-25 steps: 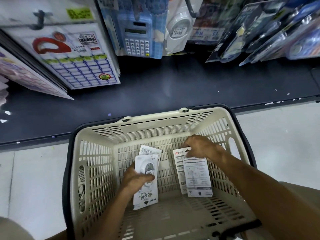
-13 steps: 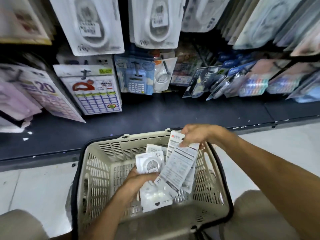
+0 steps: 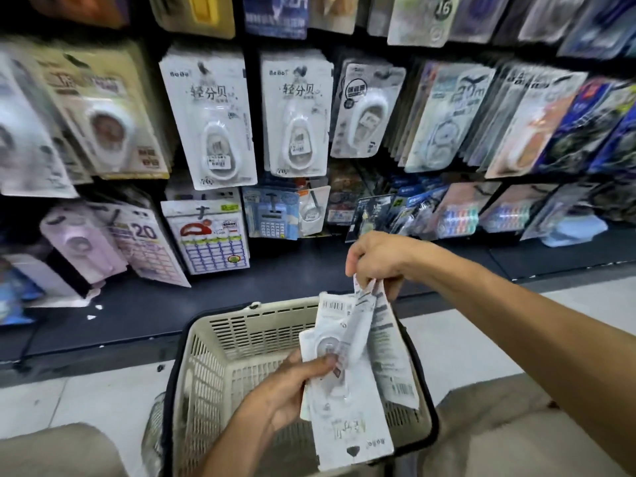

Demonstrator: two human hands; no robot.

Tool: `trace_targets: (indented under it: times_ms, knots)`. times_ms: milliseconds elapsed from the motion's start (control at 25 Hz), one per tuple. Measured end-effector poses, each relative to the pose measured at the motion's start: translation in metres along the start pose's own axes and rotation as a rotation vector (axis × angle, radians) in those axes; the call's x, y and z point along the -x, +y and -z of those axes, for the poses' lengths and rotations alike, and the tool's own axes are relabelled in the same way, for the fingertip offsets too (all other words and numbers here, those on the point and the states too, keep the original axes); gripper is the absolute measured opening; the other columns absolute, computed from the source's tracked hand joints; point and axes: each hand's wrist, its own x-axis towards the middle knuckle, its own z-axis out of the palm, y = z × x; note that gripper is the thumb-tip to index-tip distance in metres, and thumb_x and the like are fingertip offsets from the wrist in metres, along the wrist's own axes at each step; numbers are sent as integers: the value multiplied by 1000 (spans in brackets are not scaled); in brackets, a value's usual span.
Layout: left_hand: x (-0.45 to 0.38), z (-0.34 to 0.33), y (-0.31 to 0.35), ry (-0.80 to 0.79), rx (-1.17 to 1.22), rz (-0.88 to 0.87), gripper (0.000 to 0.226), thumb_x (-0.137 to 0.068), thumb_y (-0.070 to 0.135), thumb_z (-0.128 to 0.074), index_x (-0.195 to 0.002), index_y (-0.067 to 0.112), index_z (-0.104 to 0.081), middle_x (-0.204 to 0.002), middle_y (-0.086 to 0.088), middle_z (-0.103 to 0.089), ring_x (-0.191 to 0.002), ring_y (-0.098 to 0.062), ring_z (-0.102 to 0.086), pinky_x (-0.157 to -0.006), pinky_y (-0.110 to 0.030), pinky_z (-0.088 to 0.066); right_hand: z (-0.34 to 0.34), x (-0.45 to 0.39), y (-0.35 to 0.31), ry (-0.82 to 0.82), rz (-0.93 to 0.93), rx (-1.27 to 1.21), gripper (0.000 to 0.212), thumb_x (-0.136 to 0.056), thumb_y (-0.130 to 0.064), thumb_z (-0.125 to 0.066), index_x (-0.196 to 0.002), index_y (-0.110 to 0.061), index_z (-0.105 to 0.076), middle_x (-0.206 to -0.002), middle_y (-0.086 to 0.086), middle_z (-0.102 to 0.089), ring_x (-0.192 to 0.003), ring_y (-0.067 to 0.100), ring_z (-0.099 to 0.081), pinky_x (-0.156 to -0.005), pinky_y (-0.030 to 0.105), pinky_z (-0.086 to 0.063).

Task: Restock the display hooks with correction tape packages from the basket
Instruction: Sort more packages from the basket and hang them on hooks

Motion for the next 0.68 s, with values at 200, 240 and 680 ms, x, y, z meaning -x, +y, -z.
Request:
trace_targets:
  times_ms: [200, 240, 680]
  knots:
    - [8, -4, 21, 13, -55, -60, 71, -50, 6, -95, -116, 7, -68, -115, -24, -74, -101, -41, -74, -72, -46, -62, 37, 13, 4, -18, -16, -119, 21, -82, 5, -59, -85, -3, -79, -77, 13, -74, -61, 23, -69, -52, 30, -59]
    - [9, -4, 30, 32, -33, -94, 73, -46, 6, -97, -114, 5, -70, -116, -26, -73, -101, -43, -73, -72, -47, -62, 51, 15, 9, 2, -2, -209, 21, -83, 3, -59, -88, -2, -79, -81, 15, -75, -65, 24, -68, -55, 30, -59]
    - [69, -72, 198, 153, -373, -529, 71, -47, 13, -93, -115, 14, -69, -103, -14, -79, -92, -38, -77, -90, -55, -57, 165, 36, 31, 1526, 10, -473, 22, -78, -17, -66, -60, -7, -59, -57, 11, -58, -51, 20, -46, -48, 36, -43]
